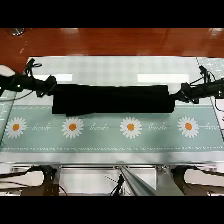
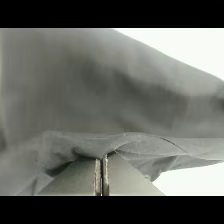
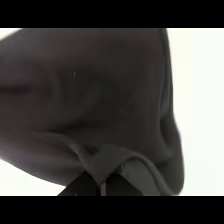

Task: Fold the shirts.

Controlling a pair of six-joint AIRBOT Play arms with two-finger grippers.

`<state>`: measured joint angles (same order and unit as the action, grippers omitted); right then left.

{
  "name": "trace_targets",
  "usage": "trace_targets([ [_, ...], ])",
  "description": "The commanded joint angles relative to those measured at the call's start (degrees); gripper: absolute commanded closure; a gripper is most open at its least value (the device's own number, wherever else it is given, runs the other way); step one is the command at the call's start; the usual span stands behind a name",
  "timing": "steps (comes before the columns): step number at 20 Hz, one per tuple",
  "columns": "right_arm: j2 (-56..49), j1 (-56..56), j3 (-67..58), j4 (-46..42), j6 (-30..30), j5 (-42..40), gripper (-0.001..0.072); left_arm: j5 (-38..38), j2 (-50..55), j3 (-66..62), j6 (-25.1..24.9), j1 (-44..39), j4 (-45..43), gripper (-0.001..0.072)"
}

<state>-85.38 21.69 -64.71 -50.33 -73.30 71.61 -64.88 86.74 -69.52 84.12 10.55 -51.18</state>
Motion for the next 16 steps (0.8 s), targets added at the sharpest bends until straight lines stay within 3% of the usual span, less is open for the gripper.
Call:
trace_targets([
  [1,-6.14,-0.04,-4.96,2.27,0.31,-2.21,0.0682,-4.00,9.66,-11.26,4.28,-0.87,-0.02,0.0689],
  [3,-8.72,-1.05,-6.32,2.75,0.39,-3.89,0.0681,-7.17,13.64,-14.36,4.15,-1.46,0.02,0.0688],
  [4,-9.84,-1.95,-6.73,2.91,0.72,-5.53,0.0629,-7.41,14.97,-14.53,4.09,-1.99,0.07,0.0623],
  [6,-10.75,-3.34,-6.78,3.50,1.27,-8.46,0.0079,-7.85,16.04,-14.60,4.15,-2.49,-0.07,0.0015],
  [8,-10.73,-2.43,-7.93,1.64,2.43,-7.58,0.0082,-11.85,15.80,-16.59,4.26,-0.52,-2.82,0.0003],
  [12,-10.71,4.46,-11.04,-7.74,0.17,1.53,0.0083,-22.62,10.95,-18.34,3.82,7.41,-16.48,0.0005],
  [13,-10.78,6.16,-10.78,-9.44,-1.07,3.15,0.0084,-23.98,9.07,-17.38,1.07,9.14,-18.40,0.0006],
  [14,-10.82,6.99,-9.97,-9.94,-1.84,3.65,0.0084,-24.00,7.21,-15.54,-1.44,10.51,-18.27,0.0006],
  [16,-11.06,6.73,-8.04,-7.87,-2.25,3.30,0.0084,-17.64,2.45,-8.59,-1.46,11.72,-14.34,0.0006],
])
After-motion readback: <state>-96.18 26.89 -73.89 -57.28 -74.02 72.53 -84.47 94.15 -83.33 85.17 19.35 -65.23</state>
